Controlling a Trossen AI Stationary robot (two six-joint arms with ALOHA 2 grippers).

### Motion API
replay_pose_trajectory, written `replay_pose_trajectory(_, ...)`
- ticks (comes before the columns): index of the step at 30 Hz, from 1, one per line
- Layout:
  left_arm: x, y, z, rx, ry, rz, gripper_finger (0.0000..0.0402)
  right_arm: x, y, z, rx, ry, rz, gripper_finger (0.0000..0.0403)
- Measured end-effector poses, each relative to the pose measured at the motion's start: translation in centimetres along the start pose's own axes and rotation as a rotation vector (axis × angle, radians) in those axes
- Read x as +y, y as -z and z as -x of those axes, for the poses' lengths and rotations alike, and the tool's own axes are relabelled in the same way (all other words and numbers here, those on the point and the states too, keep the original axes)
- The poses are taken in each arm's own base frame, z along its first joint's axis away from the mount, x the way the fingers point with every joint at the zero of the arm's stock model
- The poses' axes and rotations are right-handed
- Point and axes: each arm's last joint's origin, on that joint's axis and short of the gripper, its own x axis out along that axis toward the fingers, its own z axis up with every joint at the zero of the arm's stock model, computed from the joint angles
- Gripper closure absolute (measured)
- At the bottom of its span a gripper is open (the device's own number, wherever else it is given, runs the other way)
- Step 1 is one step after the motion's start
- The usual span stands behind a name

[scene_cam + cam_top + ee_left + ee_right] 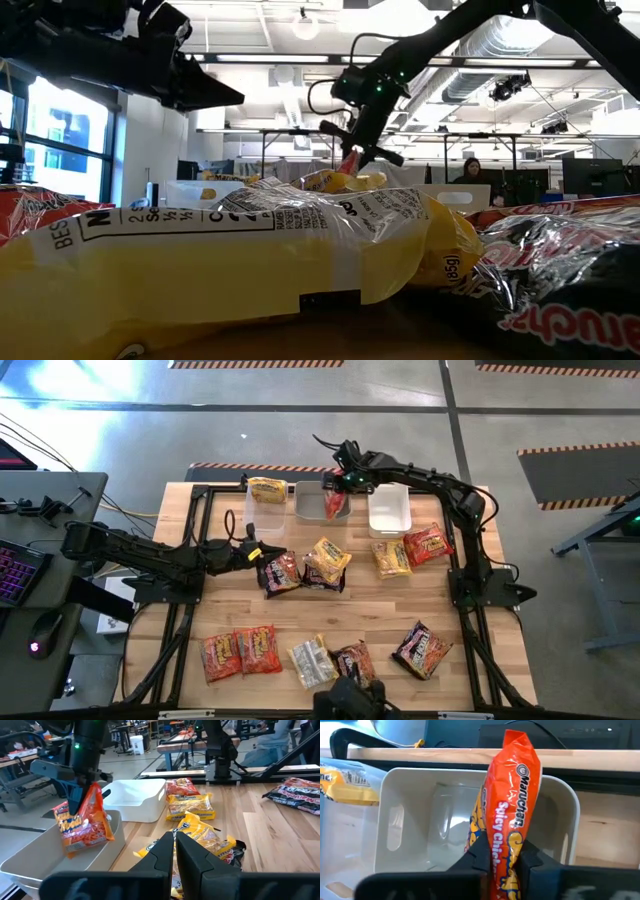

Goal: Sort Maruchan noodles
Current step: Put the orange noodle pack into the gray bin

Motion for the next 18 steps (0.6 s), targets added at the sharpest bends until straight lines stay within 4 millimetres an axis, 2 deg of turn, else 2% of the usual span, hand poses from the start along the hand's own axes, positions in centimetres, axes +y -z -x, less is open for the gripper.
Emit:
replay_pose_trajectory(5, 0.0, 0.0, 0.0, 0.0, 0.0, 0.0, 0.039, 0.5, 0.1, 0.5, -0.029, -0.011, 0.04, 0.0397)
replay_pose_trajectory(13, 0.0, 0.0, 0.0, 0.0, 0.0, 0.0, 0.039, 2.0, 0.7, 3.5, -0.184, 0.043, 0.149, 0.0396)
replay_pose_trajectory(18, 0.0, 0.0, 0.0, 0.0, 0.0, 0.0, 0.039, 2.8, 2.1, 3.4, -0.243, 0.138, 0.227, 0.0396)
